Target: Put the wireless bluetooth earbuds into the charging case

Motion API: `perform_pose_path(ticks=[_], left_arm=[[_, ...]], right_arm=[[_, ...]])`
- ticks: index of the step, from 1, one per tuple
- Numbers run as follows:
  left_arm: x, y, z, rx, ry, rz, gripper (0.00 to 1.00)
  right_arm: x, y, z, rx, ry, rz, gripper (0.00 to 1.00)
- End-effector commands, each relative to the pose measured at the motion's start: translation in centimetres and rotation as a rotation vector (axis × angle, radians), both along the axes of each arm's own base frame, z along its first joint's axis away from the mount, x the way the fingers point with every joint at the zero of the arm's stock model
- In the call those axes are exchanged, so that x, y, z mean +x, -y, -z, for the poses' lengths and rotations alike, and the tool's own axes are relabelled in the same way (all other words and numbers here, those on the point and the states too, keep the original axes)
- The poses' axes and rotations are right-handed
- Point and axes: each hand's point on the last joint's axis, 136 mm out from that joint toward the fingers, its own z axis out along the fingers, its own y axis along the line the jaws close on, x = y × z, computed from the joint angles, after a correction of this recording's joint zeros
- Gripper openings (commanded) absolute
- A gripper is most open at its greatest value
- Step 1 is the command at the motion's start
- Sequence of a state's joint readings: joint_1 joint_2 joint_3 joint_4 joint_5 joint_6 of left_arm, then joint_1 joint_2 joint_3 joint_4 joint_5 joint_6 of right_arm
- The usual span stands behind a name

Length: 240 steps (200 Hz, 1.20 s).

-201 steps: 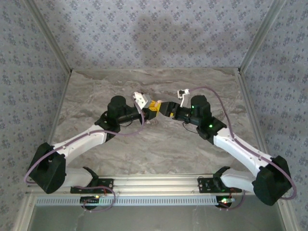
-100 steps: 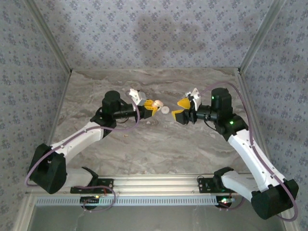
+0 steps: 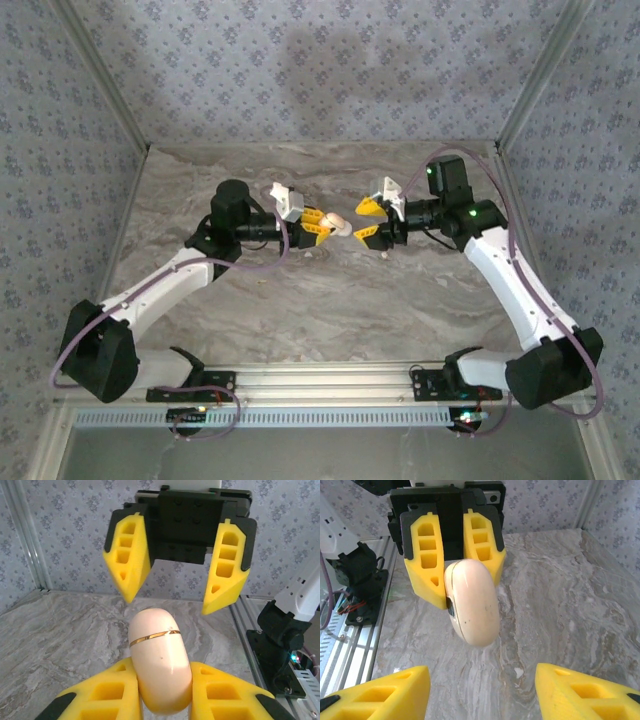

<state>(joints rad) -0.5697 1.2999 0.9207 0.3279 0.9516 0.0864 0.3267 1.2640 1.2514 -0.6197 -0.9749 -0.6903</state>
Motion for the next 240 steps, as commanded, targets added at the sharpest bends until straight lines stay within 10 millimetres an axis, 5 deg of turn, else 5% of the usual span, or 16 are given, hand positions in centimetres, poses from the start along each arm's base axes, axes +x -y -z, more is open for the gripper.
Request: perform_pose_path(ticks=[1, 59, 121, 170, 201, 240], left_arm=[[-1.1, 0.3, -1.9, -0.019, 0.055, 0.068, 0.19], [-1.9, 0.7, -2.2, -0.022, 0.066, 0.093, 0.19], [-2.0, 0.7, -2.2, -0.016, 0.064, 0.09, 0.2], [-0.8, -0.1, -0.5, 0.088, 0.081, -0.018, 0.43], [-0.7, -0.8, 1.6, 0.207, 0.093, -0.046, 0.5], [-1.3, -0.6, 3.1, 0.291, 0.102, -0.01, 0.53]], right_arm=[[-1.2, -1.2, -0.7, 0.013, 0.016, -0.1, 0.59], [-2.3, -2.9, -0.7, 0.022, -0.024, -0.201, 0.53], [-3.0, -2.8, -0.8, 0.009, -0.019, -0.225, 0.28], [-2.2, -0.5, 1.4, -0.201, 0.061, -0.097, 0.22], [-2.0, 1.5, 2.8, -0.38, 0.145, -0.016, 0.22], [-2.4, 1.1, 2.7, -0.438, 0.224, -0.013, 0.21]])
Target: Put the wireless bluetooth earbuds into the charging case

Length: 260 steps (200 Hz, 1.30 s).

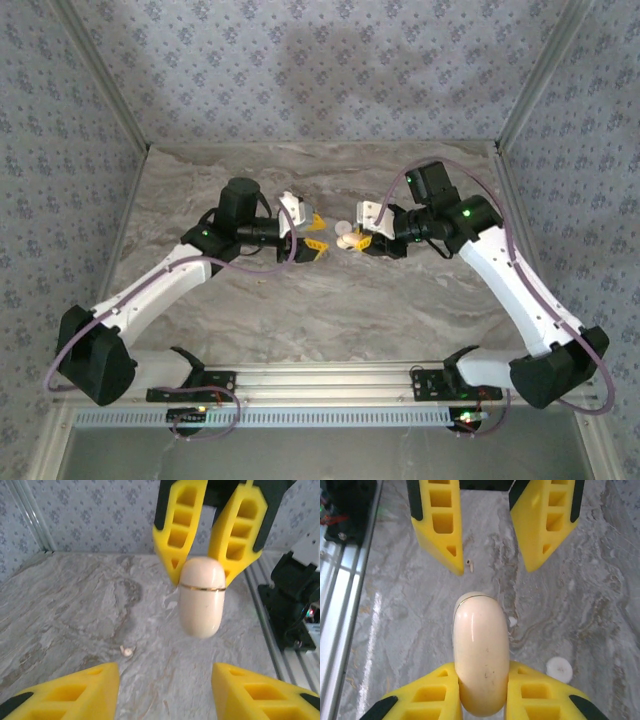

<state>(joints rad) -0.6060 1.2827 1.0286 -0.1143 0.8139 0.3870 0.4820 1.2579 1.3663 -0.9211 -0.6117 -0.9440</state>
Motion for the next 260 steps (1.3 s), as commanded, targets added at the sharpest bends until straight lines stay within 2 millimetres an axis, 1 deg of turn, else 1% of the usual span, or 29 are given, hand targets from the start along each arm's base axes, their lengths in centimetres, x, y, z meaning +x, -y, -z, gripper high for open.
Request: perform_pose_path(ticks=[1, 34, 71, 112, 158, 174, 190, 210, 243, 260], left_arm=[[-0.9, -0.1, 0.1, 0.063, 0.043, 0.034, 0.53], [-1.6, 0.8, 0.3, 0.078, 0.04, 0.077, 0.54], [-2.7, 1.9, 0.4, 0.068, 0.022, 0.136, 0.54], [-2.8, 2.3, 0.2, 0.065, 0.019, 0.148, 0.52], [-2.9, 2.3, -0.1, 0.059, 0.019, 0.148, 0.45], [-3.0, 2.3, -0.2, 0.054, 0.02, 0.15, 0.45], [-3.0, 2.3, -0.4, 0.046, 0.025, 0.149, 0.48], [-3.0, 2.3, -0.7, 0.039, 0.03, 0.147, 0.48], [-3.1, 2.2, -1.0, 0.032, 0.035, 0.149, 0.42], [-3.2, 2.2, -1.2, 0.03, 0.038, 0.149, 0.36]], right_arm=[[-0.1, 0.6, 0.0, -0.086, 0.075, 0.014, 0.21], [-0.5, -0.7, -0.1, -0.084, 0.097, -0.018, 0.22], [-0.9, -1.9, 0.2, -0.066, 0.081, -0.046, 0.22], [-1.0, -2.8, 0.1, -0.035, 0.074, -0.067, 0.23], [-1.1, -3.0, 0.2, -0.028, 0.066, -0.072, 0.23], [-1.1, -3.0, 0.3, -0.028, 0.062, -0.072, 0.23], [-1.2, -3.0, 0.5, -0.034, 0.054, -0.071, 0.23], [-1.2, -3.0, 0.7, -0.042, 0.046, -0.072, 0.23], [-1.3, -2.9, 1.0, -0.054, 0.034, -0.07, 0.23], [-1.3, -2.8, 1.1, -0.057, 0.031, -0.068, 0.23]])
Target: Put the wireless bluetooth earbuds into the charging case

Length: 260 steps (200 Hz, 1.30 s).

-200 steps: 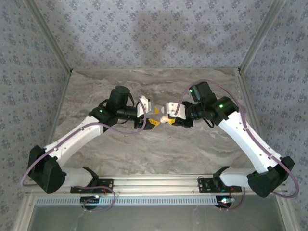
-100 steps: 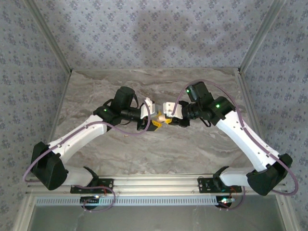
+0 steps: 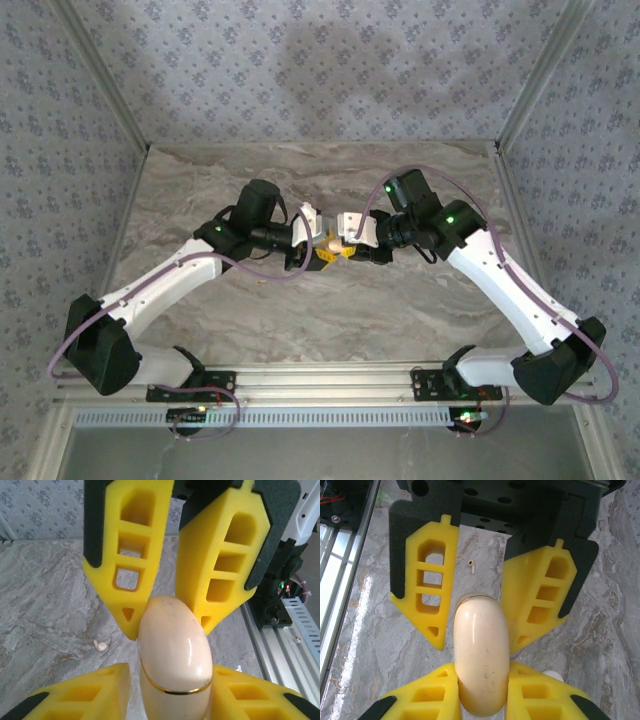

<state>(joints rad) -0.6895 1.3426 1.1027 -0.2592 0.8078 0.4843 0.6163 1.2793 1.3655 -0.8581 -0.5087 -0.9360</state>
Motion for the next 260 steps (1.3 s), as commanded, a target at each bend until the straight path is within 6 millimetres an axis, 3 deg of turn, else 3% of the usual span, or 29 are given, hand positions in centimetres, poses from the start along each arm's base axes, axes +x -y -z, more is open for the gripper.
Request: perform_pose_path(ticks=[1, 32, 53, 101, 207, 260], left_arm=[[-0.8, 0.2, -2.6, -0.058, 0.045, 0.04, 0.36], [-0.9, 0.1, -2.8, -0.06, 0.047, 0.04, 0.28], [-1.0, 0.0, -2.7, -0.057, 0.053, 0.043, 0.25], [-1.3, -0.3, -2.2, -0.039, 0.059, 0.053, 0.23], [-1.6, -0.5, -1.4, -0.01, 0.057, 0.062, 0.21], [-1.6, -0.5, -1.0, -0.005, 0.055, 0.061, 0.2]], right_arm=[[-0.4, 0.0, 0.6, -0.015, -0.038, -0.003, 0.23], [-0.4, 0.0, 0.5, -0.015, -0.04, 0.004, 0.24], [-0.5, 0.0, 0.3, 0.0, -0.052, 0.015, 0.3], [0.4, 0.4, -1.5, 0.111, -0.043, 0.071, 0.39], [2.3, 1.3, -4.4, 0.234, -0.001, 0.135, 0.4], [2.5, 1.8, -4.3, 0.247, -0.006, 0.155, 0.4]])
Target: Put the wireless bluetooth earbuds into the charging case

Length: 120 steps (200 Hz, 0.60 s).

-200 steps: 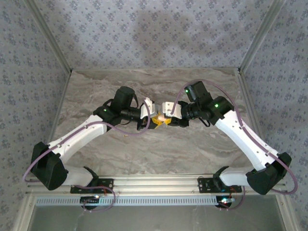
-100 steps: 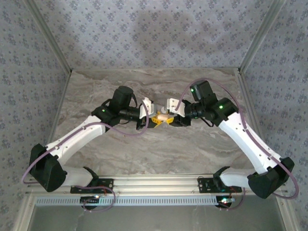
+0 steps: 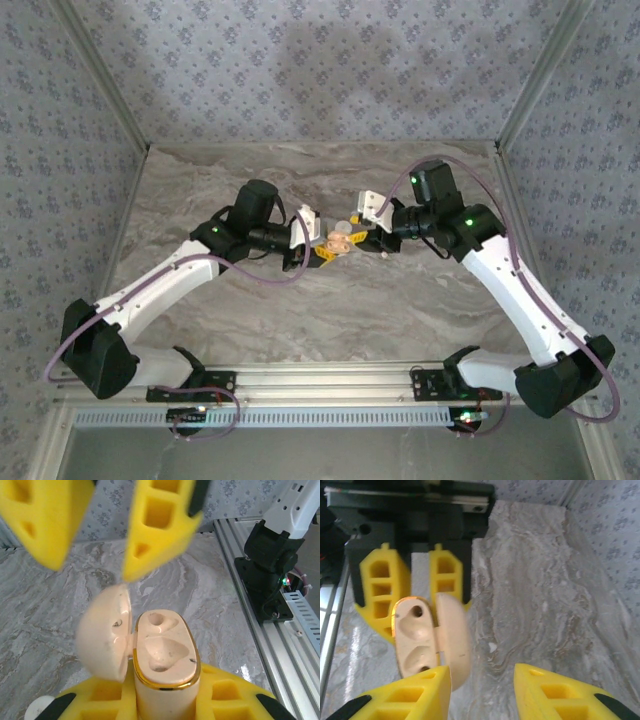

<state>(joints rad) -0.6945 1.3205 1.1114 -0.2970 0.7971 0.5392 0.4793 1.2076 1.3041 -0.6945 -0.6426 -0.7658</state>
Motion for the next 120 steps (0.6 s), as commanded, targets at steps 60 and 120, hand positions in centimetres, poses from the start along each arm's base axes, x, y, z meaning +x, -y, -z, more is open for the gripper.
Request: perform_pose_path(ticks=[60, 120], left_arm=[[-0.2, -0.4, -0.3, -0.05, -0.011, 0.001, 0.2], [4.4, -4.0, 0.0, -0.181, -0.104, -0.237, 0.19]], right_arm=[[-0.1, 0.5, -1.4, 0.055, 0.021, 0.037, 0.41], [1.4, 1.4, -0.6, 0.122, -0.142, 0.249, 0.46]])
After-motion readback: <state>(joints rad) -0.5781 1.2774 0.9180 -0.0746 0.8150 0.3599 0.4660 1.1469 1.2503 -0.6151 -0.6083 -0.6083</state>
